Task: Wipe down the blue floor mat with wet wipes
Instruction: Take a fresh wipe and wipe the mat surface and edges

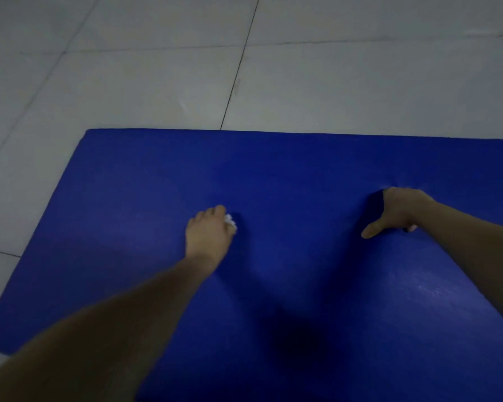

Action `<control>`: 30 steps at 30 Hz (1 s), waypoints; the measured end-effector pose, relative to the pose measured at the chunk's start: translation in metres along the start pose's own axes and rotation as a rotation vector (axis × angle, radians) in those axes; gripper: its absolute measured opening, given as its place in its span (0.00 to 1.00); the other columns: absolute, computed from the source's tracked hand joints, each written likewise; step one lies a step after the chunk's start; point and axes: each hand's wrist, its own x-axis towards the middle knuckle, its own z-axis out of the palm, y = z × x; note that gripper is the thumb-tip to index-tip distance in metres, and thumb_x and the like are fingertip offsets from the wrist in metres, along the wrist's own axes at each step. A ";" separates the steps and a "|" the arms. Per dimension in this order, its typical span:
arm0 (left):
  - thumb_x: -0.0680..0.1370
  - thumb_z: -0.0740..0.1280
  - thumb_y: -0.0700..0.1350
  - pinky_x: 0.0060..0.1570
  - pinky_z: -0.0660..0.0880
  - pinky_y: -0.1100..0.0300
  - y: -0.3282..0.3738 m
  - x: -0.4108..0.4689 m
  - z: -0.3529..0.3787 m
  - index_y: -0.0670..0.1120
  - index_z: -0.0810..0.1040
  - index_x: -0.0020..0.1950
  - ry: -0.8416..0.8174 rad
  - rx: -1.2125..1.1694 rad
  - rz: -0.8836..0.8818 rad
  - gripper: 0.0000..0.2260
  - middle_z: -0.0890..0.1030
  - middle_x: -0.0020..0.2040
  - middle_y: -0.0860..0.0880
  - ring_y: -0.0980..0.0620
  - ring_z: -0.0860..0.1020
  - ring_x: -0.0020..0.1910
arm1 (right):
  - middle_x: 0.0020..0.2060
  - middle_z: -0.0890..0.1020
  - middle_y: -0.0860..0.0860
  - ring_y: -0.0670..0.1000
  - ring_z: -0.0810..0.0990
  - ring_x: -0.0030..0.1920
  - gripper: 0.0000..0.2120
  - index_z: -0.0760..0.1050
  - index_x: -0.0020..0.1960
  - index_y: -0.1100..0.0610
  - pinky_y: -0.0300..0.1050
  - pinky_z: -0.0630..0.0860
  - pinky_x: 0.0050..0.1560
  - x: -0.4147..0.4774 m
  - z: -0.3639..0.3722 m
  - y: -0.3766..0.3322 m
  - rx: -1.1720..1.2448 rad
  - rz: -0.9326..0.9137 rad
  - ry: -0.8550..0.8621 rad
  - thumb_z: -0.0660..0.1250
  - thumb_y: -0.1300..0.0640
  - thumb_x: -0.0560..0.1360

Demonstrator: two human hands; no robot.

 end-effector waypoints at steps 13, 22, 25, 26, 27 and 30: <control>0.76 0.69 0.47 0.40 0.75 0.50 0.113 -0.043 0.015 0.44 0.76 0.43 0.012 -0.242 0.094 0.07 0.80 0.38 0.44 0.42 0.78 0.39 | 0.37 0.83 0.54 0.54 0.85 0.34 0.43 0.66 0.45 0.56 0.52 0.83 0.48 -0.005 -0.002 -0.006 0.006 0.018 -0.023 0.81 0.29 0.48; 0.75 0.72 0.52 0.42 0.72 0.56 0.182 -0.084 0.021 0.49 0.78 0.44 -0.039 -0.129 0.590 0.07 0.80 0.38 0.51 0.50 0.77 0.38 | 0.32 0.83 0.54 0.53 0.85 0.32 0.44 0.73 0.47 0.59 0.50 0.83 0.45 -0.005 -0.001 -0.004 0.027 0.012 -0.002 0.80 0.28 0.48; 0.74 0.66 0.51 0.39 0.71 0.53 0.134 -0.069 0.018 0.50 0.75 0.41 0.058 -0.176 0.523 0.06 0.79 0.37 0.49 0.46 0.77 0.37 | 0.31 0.82 0.53 0.52 0.84 0.31 0.43 0.73 0.47 0.58 0.47 0.82 0.44 -0.006 -0.001 -0.002 0.046 0.011 0.001 0.80 0.28 0.49; 0.74 0.63 0.51 0.38 0.71 0.53 0.116 -0.065 0.017 0.50 0.75 0.41 0.069 -0.191 0.484 0.06 0.79 0.37 0.49 0.45 0.77 0.37 | 0.30 0.82 0.52 0.52 0.83 0.30 0.42 0.73 0.47 0.59 0.46 0.81 0.43 -0.005 0.000 -0.002 0.052 0.013 0.001 0.80 0.28 0.50; 0.74 0.61 0.51 0.38 0.71 0.52 0.097 -0.061 0.015 0.49 0.75 0.41 0.073 -0.190 0.448 0.07 0.80 0.37 0.49 0.44 0.77 0.37 | 0.28 0.81 0.52 0.52 0.83 0.29 0.42 0.73 0.46 0.59 0.46 0.81 0.43 -0.005 0.000 -0.002 0.055 0.016 0.002 0.80 0.28 0.50; 0.76 0.60 0.51 0.37 0.68 0.51 0.034 -0.049 0.009 0.49 0.71 0.41 0.088 -0.099 0.326 0.08 0.79 0.37 0.47 0.42 0.77 0.36 | 0.27 0.81 0.52 0.52 0.83 0.29 0.43 0.73 0.47 0.59 0.47 0.82 0.44 -0.006 -0.001 -0.003 0.058 0.015 -0.003 0.80 0.28 0.50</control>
